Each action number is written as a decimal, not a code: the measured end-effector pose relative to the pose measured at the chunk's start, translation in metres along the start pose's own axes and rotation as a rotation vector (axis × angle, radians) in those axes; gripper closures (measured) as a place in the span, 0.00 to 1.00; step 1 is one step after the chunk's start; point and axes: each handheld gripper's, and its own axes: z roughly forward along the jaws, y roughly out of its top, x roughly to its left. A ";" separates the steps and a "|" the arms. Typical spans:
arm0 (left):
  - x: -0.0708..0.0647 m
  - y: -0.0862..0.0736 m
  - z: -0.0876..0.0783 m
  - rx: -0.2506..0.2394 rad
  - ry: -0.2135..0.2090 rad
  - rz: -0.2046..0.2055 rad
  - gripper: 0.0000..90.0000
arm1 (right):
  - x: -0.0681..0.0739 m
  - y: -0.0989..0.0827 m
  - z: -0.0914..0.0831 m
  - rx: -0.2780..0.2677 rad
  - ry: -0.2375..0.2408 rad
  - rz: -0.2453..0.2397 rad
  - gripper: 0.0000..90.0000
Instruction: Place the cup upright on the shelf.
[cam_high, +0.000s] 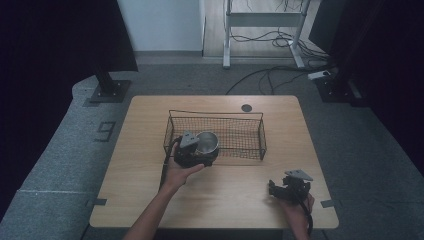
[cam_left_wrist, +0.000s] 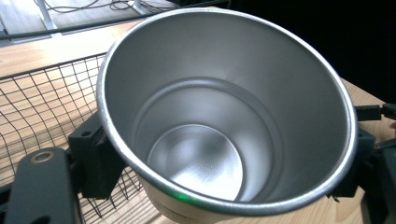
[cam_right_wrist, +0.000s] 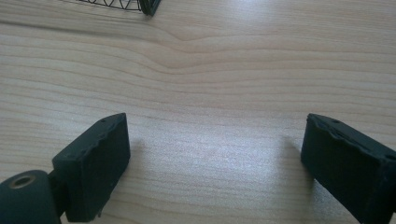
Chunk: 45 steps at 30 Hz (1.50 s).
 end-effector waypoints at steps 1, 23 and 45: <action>0.000 0.001 0.001 -0.002 0.000 0.001 0.20 | 0.000 0.000 0.000 0.000 0.000 0.000 0.09; 0.008 0.021 0.010 -0.010 0.005 0.018 0.20 | 0.000 0.000 0.000 0.001 0.001 -0.003 0.09; 0.015 0.038 0.018 -0.003 -0.002 0.005 0.20 | 0.000 0.000 0.000 0.001 -0.001 -0.004 0.09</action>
